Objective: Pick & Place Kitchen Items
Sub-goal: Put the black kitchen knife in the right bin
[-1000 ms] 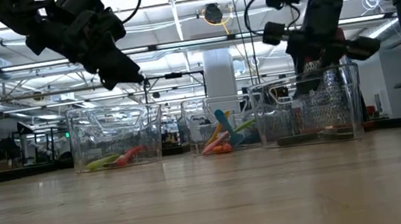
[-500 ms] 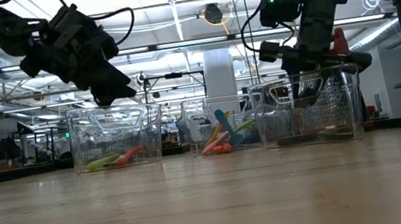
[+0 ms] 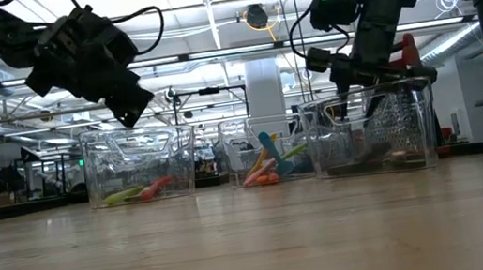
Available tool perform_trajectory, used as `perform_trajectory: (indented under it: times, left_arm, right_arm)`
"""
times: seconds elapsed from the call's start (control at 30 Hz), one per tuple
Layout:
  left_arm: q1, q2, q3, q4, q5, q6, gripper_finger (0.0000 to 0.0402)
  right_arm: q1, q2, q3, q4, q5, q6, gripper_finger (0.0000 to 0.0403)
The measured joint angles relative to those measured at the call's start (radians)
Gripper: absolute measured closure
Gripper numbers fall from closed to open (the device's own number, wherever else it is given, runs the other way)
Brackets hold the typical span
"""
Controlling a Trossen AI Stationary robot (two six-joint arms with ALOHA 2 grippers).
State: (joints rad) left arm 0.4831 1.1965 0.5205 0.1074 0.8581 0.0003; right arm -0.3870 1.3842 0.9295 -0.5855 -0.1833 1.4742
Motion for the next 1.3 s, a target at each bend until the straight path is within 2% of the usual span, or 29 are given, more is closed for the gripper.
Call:
perform_trajectory:
  times: [0.13, 0.3, 0.47, 0.73, 0.97, 1.13, 1.3]
  left_arm:
    - [0.0, 0.0, 0.0, -0.003, 0.091, 0.01, 0.0229]
    - [0.0, 0.0, 0.0, -0.033, 0.216, 0.055, 0.0229]
    - [0.0, 0.0, 0.0, -0.064, 0.268, 0.096, 0.0229]
    - [0.0, 0.0, 0.0, -0.06, 0.269, 0.13, 0.0229]
    - [0.0, 0.0, 0.0, -0.02, 0.261, 0.114, 0.0229]
    - [-0.003, 0.0, 0.0, 0.041, 0.243, 0.065, 0.0229]
    - [-0.023, 0.0, 0.0, 0.109, 0.131, -0.017, 0.0229]
  right_arm:
    - [0.0, -0.006, 0.0, 0.027, -0.003, -0.002, 0.0261]
    - [0.01, -0.065, 0.0, 0.028, -0.003, 0.001, 0.0278]
    - [0.053, -0.169, 0.0, 0.032, -0.003, 0.037, 0.0306]
    - [0.189, -0.305, 0.0, 0.026, 0.024, 0.148, 0.0393]
    - [0.353, -0.366, 0.0, -0.042, -0.01, 0.274, 0.0398]
    - [0.467, -0.377, 0.0, -0.114, -0.031, 0.183, 0.04]
    - [0.553, -0.374, 0.0, -0.135, -0.027, -0.049, 0.0402]
